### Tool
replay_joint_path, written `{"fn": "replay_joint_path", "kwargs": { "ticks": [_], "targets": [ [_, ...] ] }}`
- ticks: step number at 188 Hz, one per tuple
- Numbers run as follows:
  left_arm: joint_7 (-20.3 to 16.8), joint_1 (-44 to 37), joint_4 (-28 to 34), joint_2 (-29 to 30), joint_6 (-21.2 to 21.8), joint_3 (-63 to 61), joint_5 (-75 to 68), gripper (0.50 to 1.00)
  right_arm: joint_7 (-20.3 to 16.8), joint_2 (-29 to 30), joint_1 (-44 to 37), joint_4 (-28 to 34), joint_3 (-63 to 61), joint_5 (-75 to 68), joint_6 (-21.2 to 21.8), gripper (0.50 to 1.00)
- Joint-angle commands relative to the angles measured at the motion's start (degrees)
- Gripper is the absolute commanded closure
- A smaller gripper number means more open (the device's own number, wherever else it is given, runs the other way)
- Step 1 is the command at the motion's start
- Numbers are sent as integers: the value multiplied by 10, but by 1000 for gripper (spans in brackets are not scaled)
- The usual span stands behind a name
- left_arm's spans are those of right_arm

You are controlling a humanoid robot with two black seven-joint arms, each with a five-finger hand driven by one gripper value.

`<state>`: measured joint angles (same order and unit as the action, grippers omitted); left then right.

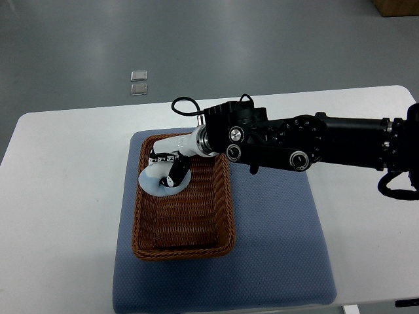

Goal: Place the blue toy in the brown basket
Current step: 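Carry the held toy with the right hand over the wicker basket, then lower the toy into the basket and open the right hand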

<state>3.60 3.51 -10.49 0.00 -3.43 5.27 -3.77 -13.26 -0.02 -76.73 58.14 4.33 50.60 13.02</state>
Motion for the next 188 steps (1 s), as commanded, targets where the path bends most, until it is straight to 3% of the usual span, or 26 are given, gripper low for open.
{"fn": "replay_joint_path", "kwargs": {
  "ticks": [1,26,38,54,61,67,98,133,156,188],
  "targets": [
    [0,0,-1,0,0,0,0,500,0,0,12,-8,8,20,-3,1000],
    [0,0,0,0,0,0,-1,500,0,0,17,-9,15,20,-3,1000],
    [0,0,0,0,1,0,0,500,0,0,21,-9,15,20,-3,975],
    [0,0,0,0,0,0,0,500,0,0,27,-9,15,20,-4,865],
    [0,0,0,0,1,0,0,500,1,0,32,-9,14,20,-4,761],
    [0,0,0,0,0,0,0,500,1,0,32,-9,14,20,-4,705],
    [0,0,0,0,0,0,0,500,2,0,39,-11,7,20,-4,603],
    [0,0,0,0,0,0,0,500,9,0,33,-11,-8,8,0,599],
    [0,0,1,0,1,0,0,500,9,0,32,-9,-70,1,24,597],
    [0,0,1,0,1,0,0,500,10,-60,25,-1,-158,-41,55,597]
  ]
}}
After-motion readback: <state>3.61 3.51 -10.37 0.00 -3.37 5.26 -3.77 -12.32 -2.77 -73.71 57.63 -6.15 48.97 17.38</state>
